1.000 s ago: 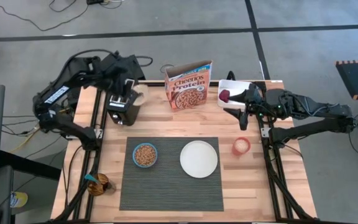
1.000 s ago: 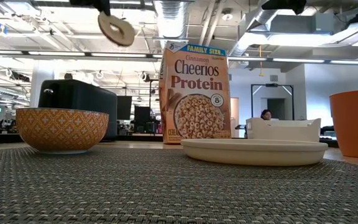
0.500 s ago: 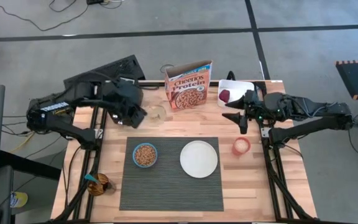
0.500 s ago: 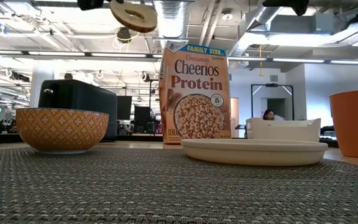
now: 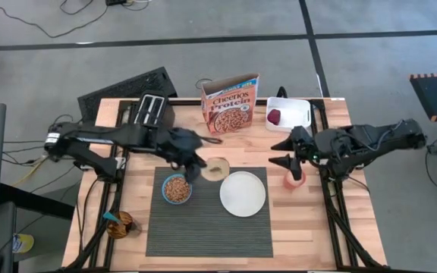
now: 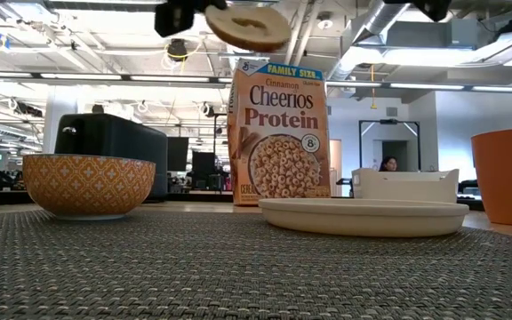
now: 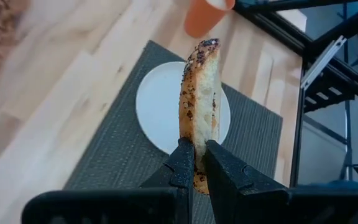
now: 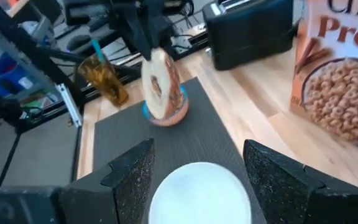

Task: Arrange a breakfast setting
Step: Put the toasted bread on the white plate

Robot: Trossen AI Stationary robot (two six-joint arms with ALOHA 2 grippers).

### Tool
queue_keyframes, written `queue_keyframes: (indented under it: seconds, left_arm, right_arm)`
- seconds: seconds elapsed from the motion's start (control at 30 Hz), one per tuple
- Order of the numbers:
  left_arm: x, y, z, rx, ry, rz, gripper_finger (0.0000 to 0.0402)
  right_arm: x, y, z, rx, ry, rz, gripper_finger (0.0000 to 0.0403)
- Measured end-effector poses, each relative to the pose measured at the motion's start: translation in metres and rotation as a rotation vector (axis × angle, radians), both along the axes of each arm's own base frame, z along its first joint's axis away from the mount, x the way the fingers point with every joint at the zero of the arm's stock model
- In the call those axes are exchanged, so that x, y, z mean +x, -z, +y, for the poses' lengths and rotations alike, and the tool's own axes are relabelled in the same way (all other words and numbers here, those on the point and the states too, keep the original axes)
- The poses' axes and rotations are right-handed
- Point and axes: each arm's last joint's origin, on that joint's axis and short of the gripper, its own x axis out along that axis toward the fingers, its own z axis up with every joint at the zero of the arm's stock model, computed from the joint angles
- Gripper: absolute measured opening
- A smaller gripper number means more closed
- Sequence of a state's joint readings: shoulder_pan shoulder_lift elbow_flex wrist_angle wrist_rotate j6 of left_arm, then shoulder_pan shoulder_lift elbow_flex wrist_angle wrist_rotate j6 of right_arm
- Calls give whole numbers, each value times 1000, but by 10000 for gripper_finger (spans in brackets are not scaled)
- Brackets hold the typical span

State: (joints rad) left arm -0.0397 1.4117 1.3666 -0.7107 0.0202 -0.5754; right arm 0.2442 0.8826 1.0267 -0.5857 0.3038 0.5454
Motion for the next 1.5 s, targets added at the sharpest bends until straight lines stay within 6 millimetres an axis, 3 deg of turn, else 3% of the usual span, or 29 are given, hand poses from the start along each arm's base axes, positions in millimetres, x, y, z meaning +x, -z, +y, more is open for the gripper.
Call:
queue_keyframes:
  seconds: [0.5, 0.67, 1.0, 1.3, 1.5]
  left_arm:
    - [92, 80, -35, -87, 17, -56, 14]
    - [110, 108, -40, -123, -9, -46, 14]
    - [123, 151, -43, -173, -15, 69, 14]
    - [119, 157, -38, -69, -95, 114, 14]
    - [118, 158, -38, 2, -32, 120, 14]
  right_arm:
    - [-32, 8, 17, -66, -166, 133, 272]
    - [-36, 9, 23, -128, -241, 145, 272]
    - [-43, 10, 26, -156, -299, 162, 272]
    - [-42, 11, 27, -159, -301, 166, 272]
    - [-42, 9, 27, -155, -297, 151, 272]
